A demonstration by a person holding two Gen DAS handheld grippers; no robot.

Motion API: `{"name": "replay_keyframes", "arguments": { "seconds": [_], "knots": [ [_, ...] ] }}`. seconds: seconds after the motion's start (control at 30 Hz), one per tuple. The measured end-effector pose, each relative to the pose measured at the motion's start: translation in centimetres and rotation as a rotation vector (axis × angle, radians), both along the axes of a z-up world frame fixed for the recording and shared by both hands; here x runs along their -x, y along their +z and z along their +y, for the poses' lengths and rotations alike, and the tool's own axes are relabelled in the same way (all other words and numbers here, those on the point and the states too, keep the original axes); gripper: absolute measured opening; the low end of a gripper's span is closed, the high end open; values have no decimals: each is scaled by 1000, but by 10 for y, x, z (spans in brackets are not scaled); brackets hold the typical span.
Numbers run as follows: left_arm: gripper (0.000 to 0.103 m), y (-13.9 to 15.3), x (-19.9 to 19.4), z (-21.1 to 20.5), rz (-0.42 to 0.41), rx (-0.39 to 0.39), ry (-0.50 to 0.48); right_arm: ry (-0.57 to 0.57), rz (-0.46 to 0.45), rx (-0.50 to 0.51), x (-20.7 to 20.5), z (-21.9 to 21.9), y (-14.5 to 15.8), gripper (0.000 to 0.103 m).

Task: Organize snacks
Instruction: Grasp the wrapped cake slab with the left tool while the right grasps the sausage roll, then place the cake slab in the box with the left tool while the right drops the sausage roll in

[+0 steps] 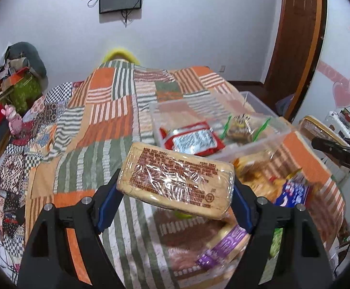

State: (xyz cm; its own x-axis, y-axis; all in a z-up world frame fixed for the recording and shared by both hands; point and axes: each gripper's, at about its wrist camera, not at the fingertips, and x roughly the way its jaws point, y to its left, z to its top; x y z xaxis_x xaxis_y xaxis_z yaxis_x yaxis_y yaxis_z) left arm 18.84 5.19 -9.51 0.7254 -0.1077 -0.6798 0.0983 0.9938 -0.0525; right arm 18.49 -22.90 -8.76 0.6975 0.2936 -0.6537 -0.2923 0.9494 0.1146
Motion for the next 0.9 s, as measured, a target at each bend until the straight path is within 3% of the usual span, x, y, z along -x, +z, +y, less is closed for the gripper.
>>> {"name": "replay_keyframes", "arguments": {
  "seconds": [0.47, 0.9],
  "knots": [
    [80, 16, -48, -14, -24, 34, -3, 67, -60, -26, -37, 46, 17, 34],
    [80, -9, -103, -30, 41, 37, -24, 89, 10, 3, -87, 70, -5, 34]
  ]
}}
